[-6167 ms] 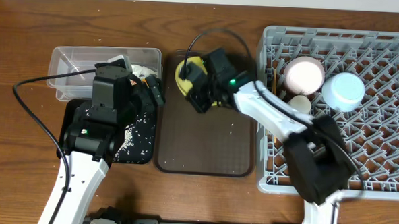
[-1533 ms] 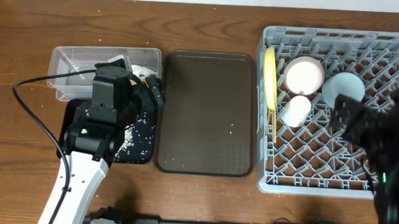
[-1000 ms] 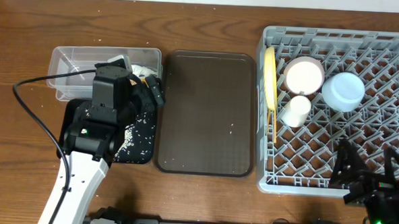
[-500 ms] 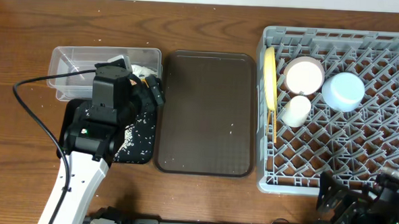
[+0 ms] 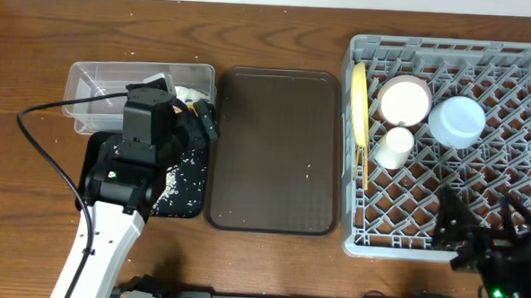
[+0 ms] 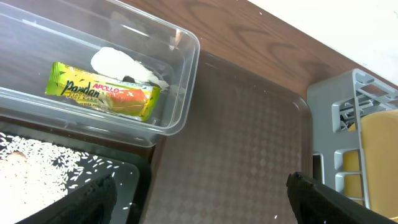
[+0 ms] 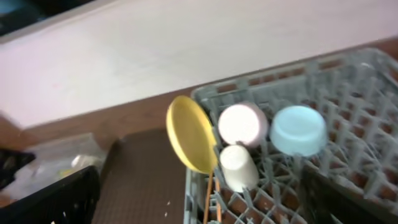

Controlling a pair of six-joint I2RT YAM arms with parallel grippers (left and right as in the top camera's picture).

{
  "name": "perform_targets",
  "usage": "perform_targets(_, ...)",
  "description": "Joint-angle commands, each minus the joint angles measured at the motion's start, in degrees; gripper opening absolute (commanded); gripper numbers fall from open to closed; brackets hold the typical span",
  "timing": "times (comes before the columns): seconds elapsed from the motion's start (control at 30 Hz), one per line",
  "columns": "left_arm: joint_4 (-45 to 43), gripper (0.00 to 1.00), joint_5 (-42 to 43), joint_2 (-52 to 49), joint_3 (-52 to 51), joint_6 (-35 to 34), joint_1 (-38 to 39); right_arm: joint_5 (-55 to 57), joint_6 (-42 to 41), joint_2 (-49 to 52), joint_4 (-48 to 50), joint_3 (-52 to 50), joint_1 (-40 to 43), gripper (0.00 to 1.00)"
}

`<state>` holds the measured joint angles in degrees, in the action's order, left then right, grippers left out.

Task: Sort waste into correct bins and load items into the dishwasher rack

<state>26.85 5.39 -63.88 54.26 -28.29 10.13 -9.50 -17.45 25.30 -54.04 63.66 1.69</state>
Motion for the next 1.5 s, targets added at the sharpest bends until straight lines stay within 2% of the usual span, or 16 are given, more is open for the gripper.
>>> perform_targets(0.0,0.1,0.90,-0.5,-0.1,1.0,0.5,-0.2,-12.2,6.6,-0.1,4.0,-4.7,-0.6,0.99)
perform_targets(0.23,0.1,0.90,-0.5,-0.1,1.0,0.5,-0.2,-20.1,6.9,-0.1,26.0,-17.4,-0.6,0.99)
perform_targets(0.37,0.1,0.90,-0.5,-0.1,1.0,0.5,-0.2,-18.3,6.7,-0.1,38.6,-25.2,-0.6,0.99)
perform_targets(0.43,0.1,0.90,-0.5,-0.1,1.0,0.5,-0.2,-14.4,3.9,-0.1,43.5,-29.8,-0.6,0.99)
perform_targets(0.53,0.1,0.90,-0.5,-0.1,1.0,0.5,-0.2,-7.2,-1.4,-0.1,46.3,-35.6,-0.6,0.99)
perform_targets(0.67,0.1,0.90,-0.5,-0.1,1.0,0.5,-0.2,-1.1,-3.8,0.0,48.6,-42.0,-0.6,0.99)
perform_targets(0.87,0.1,0.90,-0.5,-0.1,1.0,0.5,-0.2,-3.2,-3.7,0.0,58.4,-50.3,-0.6,0.99)
perform_targets(1.13,0.1,0.90,-0.5,-0.1,1.0,0.5,-0.2,-4.3,-3.1,0.0,76.3,-62.9,-0.6,0.99)
perform_targets(1.47,0.1,0.90,-0.5,-0.1,1.0,0.5,-0.2,0.2,-2.7,0.3,71.7,-63.3,-0.6,0.99)
